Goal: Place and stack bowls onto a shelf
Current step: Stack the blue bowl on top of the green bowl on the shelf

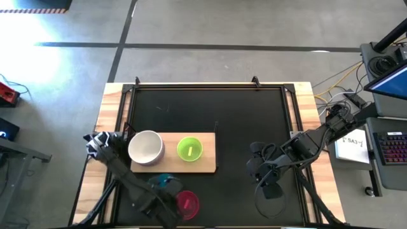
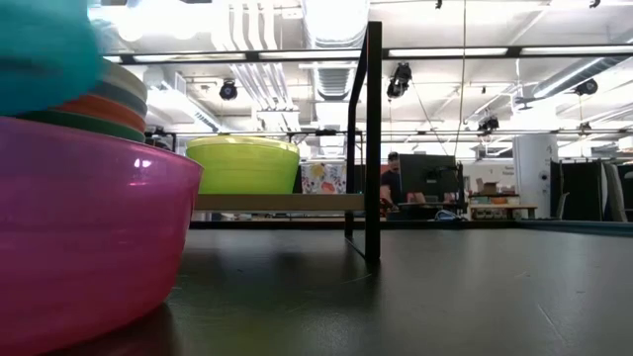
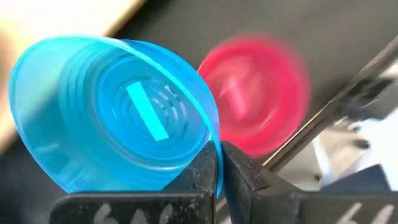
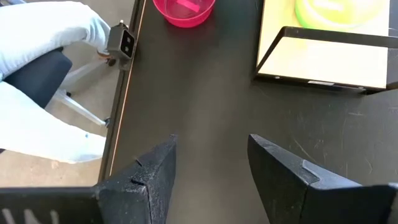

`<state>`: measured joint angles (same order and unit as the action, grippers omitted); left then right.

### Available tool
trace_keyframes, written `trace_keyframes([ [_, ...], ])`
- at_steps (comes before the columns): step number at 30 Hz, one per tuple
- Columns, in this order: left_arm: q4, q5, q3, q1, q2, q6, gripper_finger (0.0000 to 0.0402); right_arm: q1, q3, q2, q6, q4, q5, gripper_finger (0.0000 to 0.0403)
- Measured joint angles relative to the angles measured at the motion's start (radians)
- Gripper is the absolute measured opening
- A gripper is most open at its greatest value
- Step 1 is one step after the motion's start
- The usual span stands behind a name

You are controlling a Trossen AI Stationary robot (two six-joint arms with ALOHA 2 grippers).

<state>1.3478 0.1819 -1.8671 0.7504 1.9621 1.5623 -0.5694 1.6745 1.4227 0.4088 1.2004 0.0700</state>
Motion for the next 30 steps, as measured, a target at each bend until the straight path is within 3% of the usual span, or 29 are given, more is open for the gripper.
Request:
trace_keyframes([
  [6,-0.001,0.17,-0.108,-0.11,0.0,-0.303,0.0,0.0,0.0,0.0,-0.013,0.0,0.0,0.0185],
  [13,0.041,0.207,-0.119,-0.267,0.0,-0.611,0.0,0.0,0.0,0.0,-0.016,0.0,0.0,0.0185],
  [20,0.069,0.222,-0.079,-0.379,0.0,-0.773,0.0,0.0,0.0,0.0,-0.016,-0.009,0.0,0.0185],
  [30,0.036,0.162,0.011,-0.415,0.0,-0.846,0.0,0.0,0.0,0.0,-0.016,-0.008,0.0,0.0185],
])
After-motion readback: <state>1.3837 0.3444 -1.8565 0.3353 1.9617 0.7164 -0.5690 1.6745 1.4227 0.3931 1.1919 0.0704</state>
